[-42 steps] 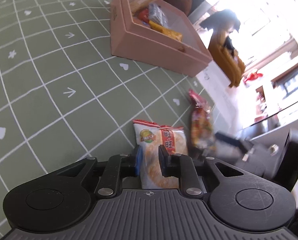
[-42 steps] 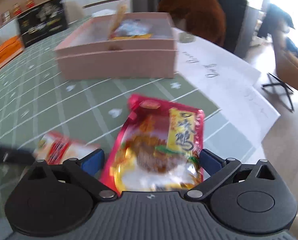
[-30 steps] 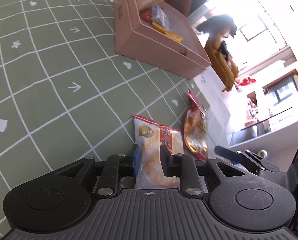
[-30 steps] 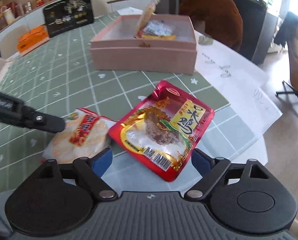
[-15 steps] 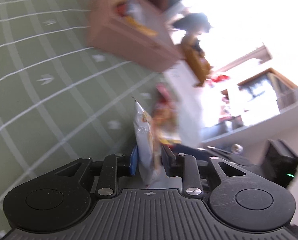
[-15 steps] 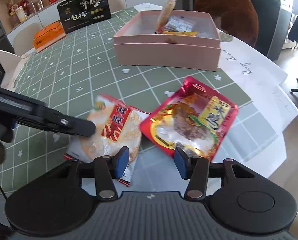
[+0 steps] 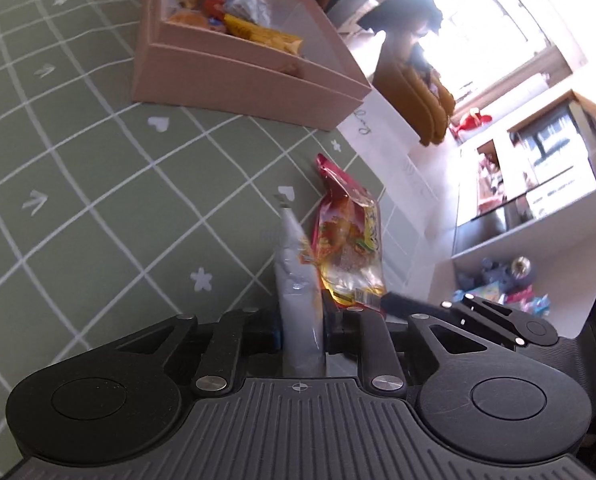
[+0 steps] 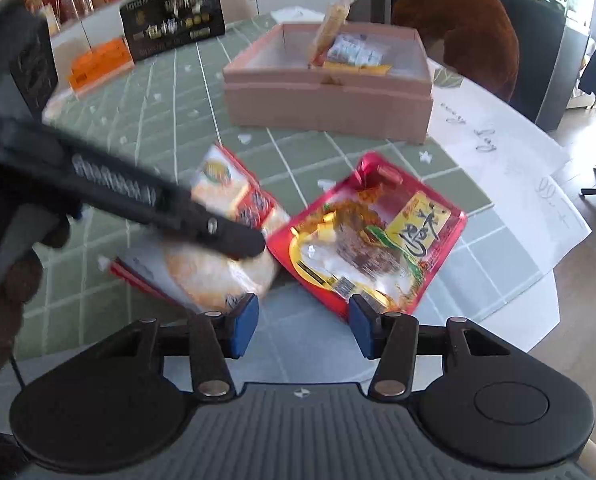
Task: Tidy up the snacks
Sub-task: 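Grasp red spicy-chicken bag with right tool while left tool lifts white bag, then lift red bag with right tool while left tool holds white bag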
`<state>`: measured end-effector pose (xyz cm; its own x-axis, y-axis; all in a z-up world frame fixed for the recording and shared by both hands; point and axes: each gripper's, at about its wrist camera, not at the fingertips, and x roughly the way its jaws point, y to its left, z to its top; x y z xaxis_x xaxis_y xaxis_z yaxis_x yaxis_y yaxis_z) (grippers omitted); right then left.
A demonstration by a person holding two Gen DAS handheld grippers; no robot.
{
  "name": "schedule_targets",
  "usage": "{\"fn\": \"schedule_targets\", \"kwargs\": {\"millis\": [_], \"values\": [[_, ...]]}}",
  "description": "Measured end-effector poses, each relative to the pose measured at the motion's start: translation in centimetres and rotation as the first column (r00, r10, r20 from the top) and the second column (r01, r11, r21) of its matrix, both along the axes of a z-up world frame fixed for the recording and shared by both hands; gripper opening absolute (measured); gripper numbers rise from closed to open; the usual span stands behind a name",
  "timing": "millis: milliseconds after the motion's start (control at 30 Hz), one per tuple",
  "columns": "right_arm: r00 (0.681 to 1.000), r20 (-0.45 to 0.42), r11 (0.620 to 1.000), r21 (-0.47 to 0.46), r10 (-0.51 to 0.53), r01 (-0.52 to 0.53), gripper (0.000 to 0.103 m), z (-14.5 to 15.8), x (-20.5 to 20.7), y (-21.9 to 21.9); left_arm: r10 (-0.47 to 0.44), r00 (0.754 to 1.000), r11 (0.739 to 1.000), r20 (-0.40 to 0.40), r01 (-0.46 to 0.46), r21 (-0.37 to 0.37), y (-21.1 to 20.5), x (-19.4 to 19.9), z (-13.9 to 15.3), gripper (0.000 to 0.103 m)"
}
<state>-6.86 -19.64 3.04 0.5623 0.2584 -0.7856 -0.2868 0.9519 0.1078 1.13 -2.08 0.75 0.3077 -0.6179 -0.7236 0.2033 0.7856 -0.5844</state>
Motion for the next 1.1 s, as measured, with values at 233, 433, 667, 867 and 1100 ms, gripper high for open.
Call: {"fn": "schedule_targets", "kwargs": {"millis": [233,433,667,867,1100], "values": [[0.964,-0.031,0.961,0.085,-0.263,0.264,0.078,0.5,3.0,-4.2,0.113,0.987,0.973,0.115,-0.133,0.187,3.1,-1.9,3.1,0.021],[0.899,-0.151,0.877,0.201,-0.412,0.436,0.08,-0.7,6.0,-5.2,0.126,0.986,0.963,0.111,-0.148,0.226,3.5,-2.1,3.2,0.021],[0.907,-0.085,0.902,0.1,-0.412,0.42,0.095,-1.4,8.4,-1.7,0.129,0.987,0.959,0.095,-0.149,0.242,3.5,-2.3,2.8,0.021],[0.963,0.005,0.963,0.021,-0.27,0.27,0.093,-2.1,8.7,-0.2,0.132,0.988,0.96,0.075,-0.147,0.24,3.7,-2.3,2.5,0.021],[0.997,0.054,0.997,-0.048,-0.057,0.06,0.095,-2.6,4.8,0.5,0.136,0.989,0.96,0.065,-0.147,0.237,3.8,-2.3,2.3,0.021]]}}
